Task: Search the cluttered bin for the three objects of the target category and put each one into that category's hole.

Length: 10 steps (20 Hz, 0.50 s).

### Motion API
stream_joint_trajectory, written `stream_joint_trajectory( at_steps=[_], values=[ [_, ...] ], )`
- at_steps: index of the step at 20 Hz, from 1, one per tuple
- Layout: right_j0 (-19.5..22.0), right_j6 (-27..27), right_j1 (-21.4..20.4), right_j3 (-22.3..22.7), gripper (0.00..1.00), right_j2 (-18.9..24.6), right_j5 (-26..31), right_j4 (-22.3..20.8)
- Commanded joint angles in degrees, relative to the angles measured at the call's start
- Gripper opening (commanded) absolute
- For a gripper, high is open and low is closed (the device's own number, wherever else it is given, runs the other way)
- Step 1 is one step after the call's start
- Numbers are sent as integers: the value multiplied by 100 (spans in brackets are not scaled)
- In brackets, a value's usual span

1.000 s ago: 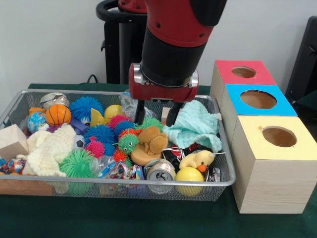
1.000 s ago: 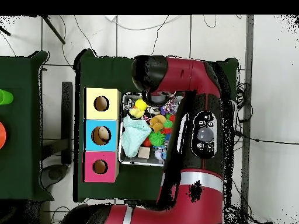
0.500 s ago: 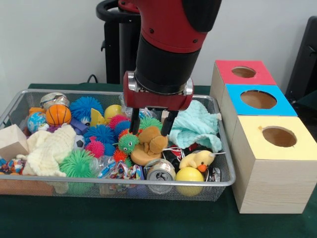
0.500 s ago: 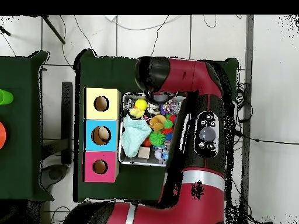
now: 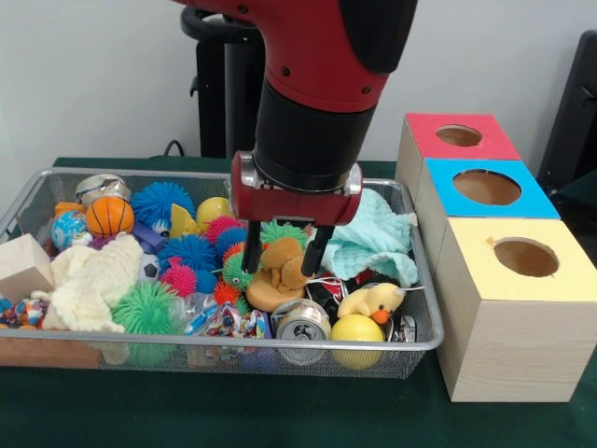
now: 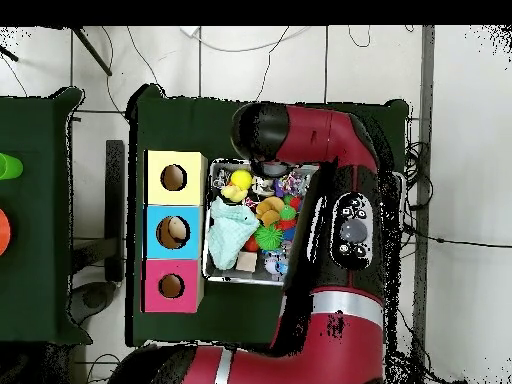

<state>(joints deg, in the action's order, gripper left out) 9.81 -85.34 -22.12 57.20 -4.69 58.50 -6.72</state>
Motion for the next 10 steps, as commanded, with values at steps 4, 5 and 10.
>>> stream_joint_trajectory(
  at_steps=[4,5,10],
  values=[
    [79,-285,-100,1392,100,257,-968,-294],
    [89,-273,-144,1477,100,261,-1013,-283],
    [149,-220,-398,1993,100,275,-1334,-271]
  ],
)
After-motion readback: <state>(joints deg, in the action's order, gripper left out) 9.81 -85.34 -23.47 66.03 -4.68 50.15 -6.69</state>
